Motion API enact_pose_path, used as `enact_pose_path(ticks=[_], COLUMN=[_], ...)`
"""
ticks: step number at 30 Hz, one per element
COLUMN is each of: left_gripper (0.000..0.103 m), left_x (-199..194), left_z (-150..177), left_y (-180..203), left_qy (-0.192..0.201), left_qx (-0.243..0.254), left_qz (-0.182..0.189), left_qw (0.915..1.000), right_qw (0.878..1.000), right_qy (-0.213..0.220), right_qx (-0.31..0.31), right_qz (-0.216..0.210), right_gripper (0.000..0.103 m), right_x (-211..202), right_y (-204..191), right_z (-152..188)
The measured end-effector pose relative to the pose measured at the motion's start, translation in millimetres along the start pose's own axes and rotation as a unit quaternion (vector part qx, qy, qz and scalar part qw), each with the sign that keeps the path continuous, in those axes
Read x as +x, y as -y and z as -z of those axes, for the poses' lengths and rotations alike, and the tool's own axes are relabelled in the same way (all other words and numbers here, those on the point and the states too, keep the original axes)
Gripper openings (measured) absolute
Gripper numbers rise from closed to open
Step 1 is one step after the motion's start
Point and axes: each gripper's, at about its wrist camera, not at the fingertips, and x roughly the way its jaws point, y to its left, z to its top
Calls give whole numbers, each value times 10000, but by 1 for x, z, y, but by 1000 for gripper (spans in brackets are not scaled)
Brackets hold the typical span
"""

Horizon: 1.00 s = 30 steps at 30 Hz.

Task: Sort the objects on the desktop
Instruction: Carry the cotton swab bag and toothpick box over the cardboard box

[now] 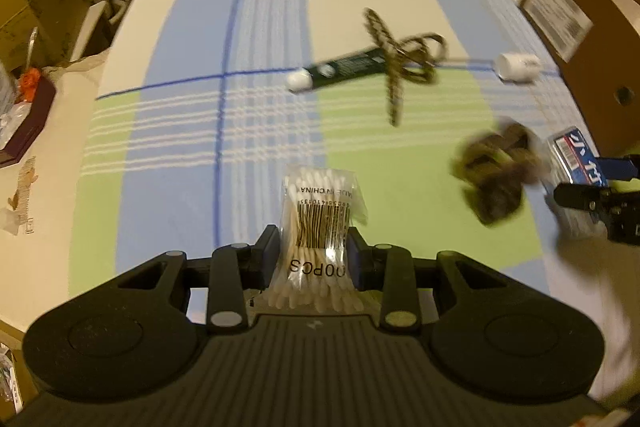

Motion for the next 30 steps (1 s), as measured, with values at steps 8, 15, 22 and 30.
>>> enact_pose_path(ticks=[8, 15, 22, 30], left_gripper=[30, 28, 20, 20], left_x=[-9, -5, -10, -25], left_z=[20, 15, 20, 23], left_y=[35, 50, 62, 89], left_qy=[-73, -4, -59, 30], left_qx=[418, 400, 294, 340], left_qz=[262, 168, 156, 243], left_qw=[9988, 9991, 9994, 9991], right_qw=[10000, 9983, 9995, 9997], right_qy=[-52, 91, -25, 69], right_qx=[17, -507, -300, 171], right_qz=[54, 290, 3, -185], right_gripper=[56, 55, 55, 55], right_x=[-16, -5, -18, -47], right_y=[1, -9, 8, 43], right_z=[23, 26, 37, 49])
